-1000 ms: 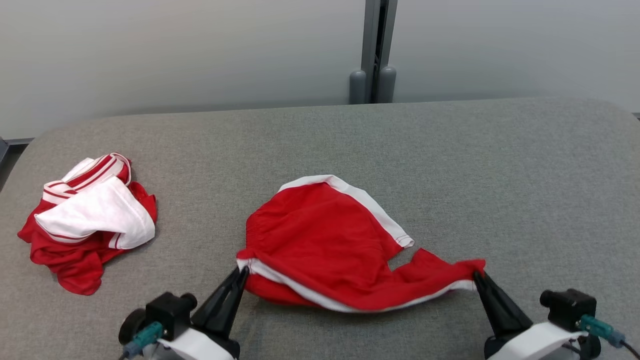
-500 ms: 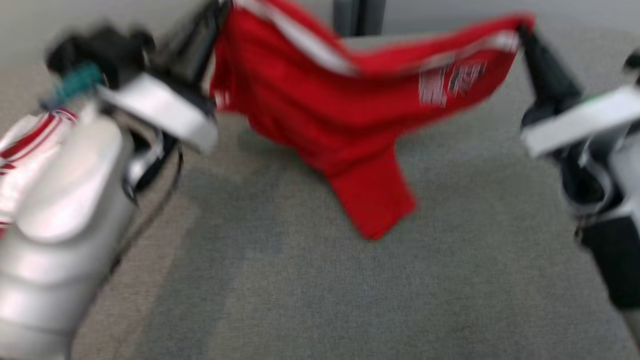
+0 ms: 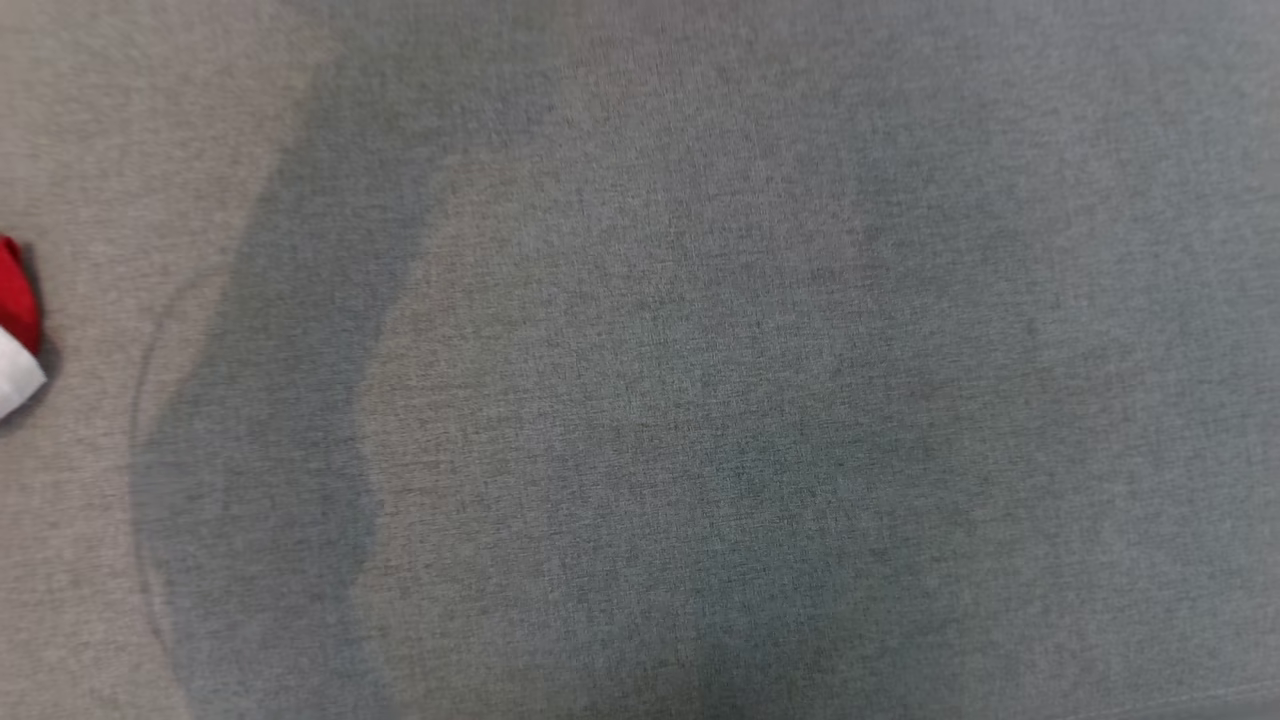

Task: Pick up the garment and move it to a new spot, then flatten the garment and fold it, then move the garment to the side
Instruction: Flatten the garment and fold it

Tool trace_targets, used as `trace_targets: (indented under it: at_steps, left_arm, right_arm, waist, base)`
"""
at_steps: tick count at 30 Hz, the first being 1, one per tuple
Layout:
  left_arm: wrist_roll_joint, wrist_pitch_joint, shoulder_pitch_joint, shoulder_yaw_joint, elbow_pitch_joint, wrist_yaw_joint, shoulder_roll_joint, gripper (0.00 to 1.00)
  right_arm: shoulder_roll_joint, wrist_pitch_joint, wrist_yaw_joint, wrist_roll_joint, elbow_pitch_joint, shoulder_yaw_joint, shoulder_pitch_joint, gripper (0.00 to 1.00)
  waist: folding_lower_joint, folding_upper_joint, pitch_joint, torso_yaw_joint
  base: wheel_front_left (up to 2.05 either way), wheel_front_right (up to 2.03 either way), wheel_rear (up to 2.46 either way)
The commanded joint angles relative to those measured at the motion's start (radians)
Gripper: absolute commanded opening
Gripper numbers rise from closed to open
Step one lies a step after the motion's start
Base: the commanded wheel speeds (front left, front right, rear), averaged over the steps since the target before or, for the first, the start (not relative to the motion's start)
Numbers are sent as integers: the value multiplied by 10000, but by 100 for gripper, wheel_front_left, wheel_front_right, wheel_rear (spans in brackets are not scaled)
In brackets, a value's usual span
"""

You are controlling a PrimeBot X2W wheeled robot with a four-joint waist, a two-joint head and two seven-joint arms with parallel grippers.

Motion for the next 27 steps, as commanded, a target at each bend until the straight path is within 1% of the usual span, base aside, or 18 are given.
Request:
trace_targets:
  at_steps: [1,5,8,11,13,16,18,20,23,27]
  left_arm:
    - [-135,10,-505,-129,244,0,-63,0]
    - [-364,-63,-1528,-507,933,0,-165,0]
    - [-597,-168,-2011,-690,1463,0,-235,0]
    - [-821,-337,-2189,-977,1831,0,-356,0]
    - [-974,-525,-2191,-1165,1989,0,-324,0]
    - [-1299,-746,-1800,-1512,2099,0,-288,0]
    - [-1524,-949,-1475,-1661,2159,0,-150,0]
    - [-1587,-1261,-1104,-1839,2075,0,-14,0]
    - [-1826,-1587,-127,-2074,1743,0,113,0]
    - [-2106,-1855,1495,-2036,928,0,276,0]
  right_arm:
    - [-104,-34,1,-257,237,68,-473,0]
    - [-268,-188,1,-541,939,114,-1586,0]
    - [-251,-265,1,-551,1509,104,-2104,0]
    - [-154,-460,1,-371,1863,91,-2333,0]
    - [-46,-568,1,-217,1997,173,-2253,0]
    - [58,-689,1,47,1995,404,-1860,0]
    - [184,-734,1,588,1835,314,-1476,0]
    - [105,-809,1,978,1534,402,-926,0]
    - [-59,-808,1,1405,961,718,194,0]
    - [-504,-962,1,1836,-36,1020,1917,0]
  waist:
    - [0,0,538,-151]
    - [0,0,951,-140]
    - [0,0,1197,-154]
    - [0,0,1401,-166]
    - [0,0,1498,-218]
    - [0,0,1547,-280]
    - [0,0,1475,-315]
    - [0,0,1326,-323]
    - [0,0,1007,-325]
    - [0,0,435,-205]
  base:
    - [0,0,0]
    - [0,0,0]
    - [0,0,0]
    - [0,0,0]
    - [0,0,0]
    - [0,0,0]
    - [0,0,0]
    - [0,0,0]
    - [0,0,0]
    - [0,0,0]
